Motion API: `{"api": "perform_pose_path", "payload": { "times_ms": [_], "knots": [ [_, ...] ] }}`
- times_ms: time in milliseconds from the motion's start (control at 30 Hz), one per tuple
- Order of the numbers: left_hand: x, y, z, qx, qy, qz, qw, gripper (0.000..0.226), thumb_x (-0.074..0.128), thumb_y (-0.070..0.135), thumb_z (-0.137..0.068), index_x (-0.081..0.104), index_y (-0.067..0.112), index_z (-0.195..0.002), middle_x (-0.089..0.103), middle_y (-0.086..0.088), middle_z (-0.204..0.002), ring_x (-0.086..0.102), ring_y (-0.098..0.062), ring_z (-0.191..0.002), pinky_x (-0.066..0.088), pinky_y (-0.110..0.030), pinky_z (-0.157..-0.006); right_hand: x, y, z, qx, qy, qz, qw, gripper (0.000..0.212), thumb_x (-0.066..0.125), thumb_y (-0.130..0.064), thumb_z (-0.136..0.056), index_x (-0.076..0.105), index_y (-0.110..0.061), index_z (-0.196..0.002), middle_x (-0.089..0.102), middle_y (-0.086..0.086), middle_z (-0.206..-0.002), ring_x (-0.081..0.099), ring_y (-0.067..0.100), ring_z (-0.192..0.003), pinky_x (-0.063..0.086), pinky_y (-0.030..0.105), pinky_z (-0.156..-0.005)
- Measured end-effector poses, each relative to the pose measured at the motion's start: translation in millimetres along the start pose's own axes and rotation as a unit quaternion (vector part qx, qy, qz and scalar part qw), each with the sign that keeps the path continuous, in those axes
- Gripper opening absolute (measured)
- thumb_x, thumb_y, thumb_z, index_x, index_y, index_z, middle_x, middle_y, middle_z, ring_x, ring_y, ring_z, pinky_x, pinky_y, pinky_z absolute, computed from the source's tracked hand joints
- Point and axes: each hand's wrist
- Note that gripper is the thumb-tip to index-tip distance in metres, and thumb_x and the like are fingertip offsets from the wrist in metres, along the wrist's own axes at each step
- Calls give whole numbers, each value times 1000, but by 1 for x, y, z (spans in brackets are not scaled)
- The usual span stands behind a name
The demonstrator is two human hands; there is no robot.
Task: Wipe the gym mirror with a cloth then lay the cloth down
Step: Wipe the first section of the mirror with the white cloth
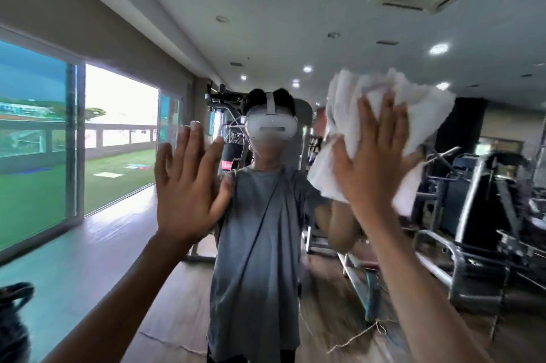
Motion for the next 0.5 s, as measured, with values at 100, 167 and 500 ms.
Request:
{"api": "perform_pose_path", "payload": {
  "times_ms": [100, 167, 500],
  "knots": [
    [-2, -6, 1, 11, 2, 15, 1000, 60, 40, 42, -99, 42, 15, -152, 26, -15, -163, 23, -31, -152, 14, -52, -122, 13, -58, -1, -65, 5, 6, 998, 68, 37, -52, -93, 28, -29, -156, 18, 3, -165, 15, 23, -152, 18, 61, -109],
    [-4, -14, 0, 31, 13, 15, 999, 57, 43, 42, -99, 47, 16, -150, 30, -13, -162, 28, -29, -151, 19, -48, -121, 19, -74, 18, -180, -1, 29, 983, 70, 43, -51, -90, 32, -27, -155, 22, 5, -164, 18, 24, -151, 20, 57, -107],
    [-12, -81, 25, 76, 14, -6, 997, 55, 41, 37, -100, 43, 18, -152, 32, -16, -161, 28, -33, -150, 19, -49, -121, 0, -21, 19, -97, -65, 47, 992, 72, 32, -56, -89, 22, -32, -156, 9, 3, -167, 10, 25, -151, 24, 75, -105]
  ]
}}
Point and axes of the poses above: each hand's wrist, its own z-axis away from the middle knuckle, its own x-axis out of the palm, y = z × x
